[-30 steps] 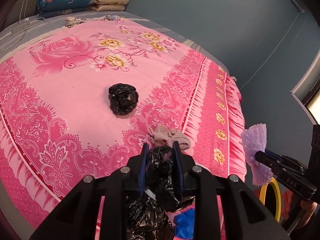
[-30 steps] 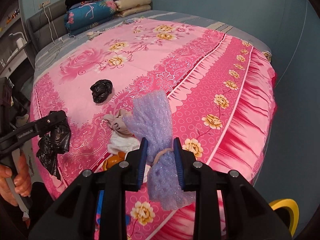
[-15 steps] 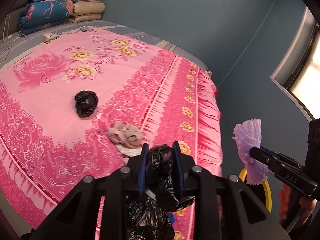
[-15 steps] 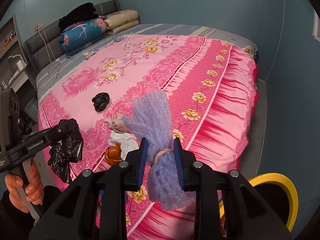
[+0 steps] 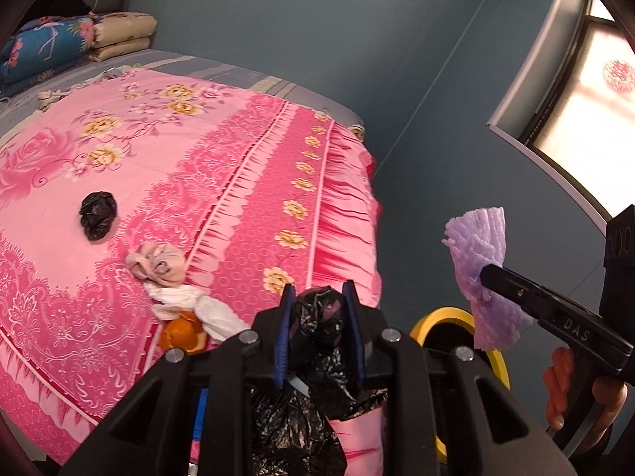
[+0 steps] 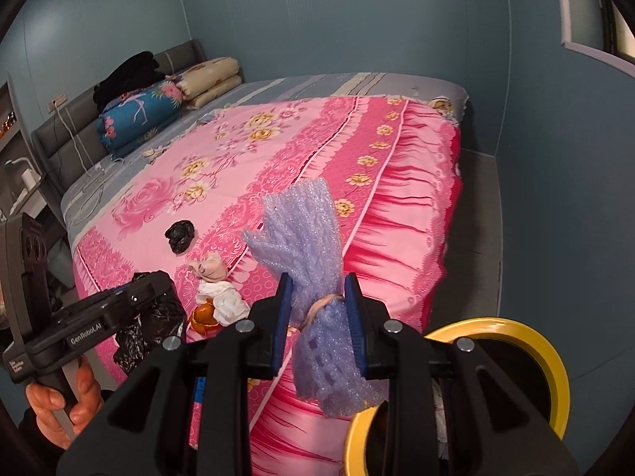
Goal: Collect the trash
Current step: 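Carry the black bag and foam net with both tools over the yellow bin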
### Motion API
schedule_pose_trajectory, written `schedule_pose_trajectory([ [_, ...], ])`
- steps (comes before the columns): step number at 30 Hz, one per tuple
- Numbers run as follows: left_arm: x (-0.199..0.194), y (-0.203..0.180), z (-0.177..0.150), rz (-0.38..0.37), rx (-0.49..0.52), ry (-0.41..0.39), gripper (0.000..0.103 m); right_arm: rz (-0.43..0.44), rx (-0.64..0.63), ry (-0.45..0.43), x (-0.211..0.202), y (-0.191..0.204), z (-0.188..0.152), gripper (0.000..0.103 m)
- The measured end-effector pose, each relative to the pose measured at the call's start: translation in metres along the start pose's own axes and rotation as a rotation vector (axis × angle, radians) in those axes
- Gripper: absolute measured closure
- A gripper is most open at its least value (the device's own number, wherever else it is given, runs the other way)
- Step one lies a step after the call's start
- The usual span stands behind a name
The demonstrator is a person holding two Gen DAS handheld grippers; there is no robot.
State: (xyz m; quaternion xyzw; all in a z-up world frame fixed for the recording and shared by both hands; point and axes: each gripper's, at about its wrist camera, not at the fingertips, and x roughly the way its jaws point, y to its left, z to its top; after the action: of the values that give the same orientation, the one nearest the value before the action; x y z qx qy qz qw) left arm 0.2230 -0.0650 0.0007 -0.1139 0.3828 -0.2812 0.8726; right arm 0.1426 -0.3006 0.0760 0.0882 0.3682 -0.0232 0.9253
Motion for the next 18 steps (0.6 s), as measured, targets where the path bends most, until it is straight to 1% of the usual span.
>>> schedule_pose_trajectory([
  [6,0.002,-0.04,-0.003,-0.046,0.06,0.01,0.08,-0.03,0.041,-0.041,-0.028,-0.021,-0.002,0.077],
  [8,0.003,-0.053,-0.005,-0.07,0.076,0.026,0.08,-0.044,0.059,-0.052,-0.038,-0.029,-0.003,0.077],
  [18,0.002,-0.108,-0.016,-0.151,0.171,0.047,0.08,-0.098,0.163,-0.105,-0.078,-0.065,-0.014,0.076],
])
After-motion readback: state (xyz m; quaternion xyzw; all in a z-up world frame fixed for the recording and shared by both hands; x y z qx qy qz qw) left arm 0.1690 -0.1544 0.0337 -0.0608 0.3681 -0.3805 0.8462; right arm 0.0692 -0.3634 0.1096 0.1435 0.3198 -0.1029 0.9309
